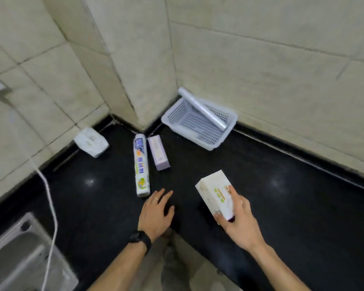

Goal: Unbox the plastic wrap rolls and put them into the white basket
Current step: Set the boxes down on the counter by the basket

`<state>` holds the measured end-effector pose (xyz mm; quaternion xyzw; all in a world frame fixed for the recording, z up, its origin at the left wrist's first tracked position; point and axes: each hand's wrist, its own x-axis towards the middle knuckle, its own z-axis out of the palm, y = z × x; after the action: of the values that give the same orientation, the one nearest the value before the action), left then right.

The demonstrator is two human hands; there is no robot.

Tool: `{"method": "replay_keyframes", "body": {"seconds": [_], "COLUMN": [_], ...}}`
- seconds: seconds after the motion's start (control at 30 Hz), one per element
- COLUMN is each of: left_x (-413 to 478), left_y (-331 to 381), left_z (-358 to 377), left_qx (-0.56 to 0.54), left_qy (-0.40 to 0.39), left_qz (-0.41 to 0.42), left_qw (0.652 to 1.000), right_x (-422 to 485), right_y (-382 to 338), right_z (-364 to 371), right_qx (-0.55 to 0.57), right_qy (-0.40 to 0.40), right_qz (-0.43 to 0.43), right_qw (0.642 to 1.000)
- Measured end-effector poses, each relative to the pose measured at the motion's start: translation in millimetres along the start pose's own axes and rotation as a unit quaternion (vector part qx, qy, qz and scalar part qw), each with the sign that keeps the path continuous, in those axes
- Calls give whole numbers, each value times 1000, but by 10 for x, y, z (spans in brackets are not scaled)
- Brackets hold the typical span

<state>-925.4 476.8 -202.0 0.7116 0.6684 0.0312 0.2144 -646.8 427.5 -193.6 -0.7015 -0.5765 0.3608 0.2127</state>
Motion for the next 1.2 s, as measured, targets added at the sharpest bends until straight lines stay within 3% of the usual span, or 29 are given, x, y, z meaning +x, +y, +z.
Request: {"method": "replay_keyframes", "body": {"seconds": [0.2, 0.4, 0.53, 0.67, 0.9, 1.1, 1.2], "left_x": [201, 452, 610, 652, 567, 565, 622], "left_y": [-1440, -2341, -2734, -2970, -3059, -3095, -2985], "left_z": [-503, -613, -575, -462, -223, -164, -241], "left_qx": [-22, -56, -69, -76, -59, -71, -108], "left_qy": [49, 5, -27, -55, -44, -47, -20], "left_qz": [-140, -243, -270, -282, -277, -290, -299], "left_qw": [989, 968, 960, 955, 958, 953, 948], "right_x": [733, 1398, 1787, 2041, 2124, 2201, 2142], "right_y": [-1290, -2339, -2797, -2992, -2949, -2964, -2933], "right_z": [918, 1682, 2160, 2652, 3242, 3171, 2838], "right_qx": [-38, -136, -177, -210, -258, -286, -207], "right_qy": [-84, -136, -173, -195, -210, -261, -228], "right_qz": [-109, -154, -147, -120, -148, -159, -181], "right_qw": [990, 969, 958, 950, 931, 908, 934]}}
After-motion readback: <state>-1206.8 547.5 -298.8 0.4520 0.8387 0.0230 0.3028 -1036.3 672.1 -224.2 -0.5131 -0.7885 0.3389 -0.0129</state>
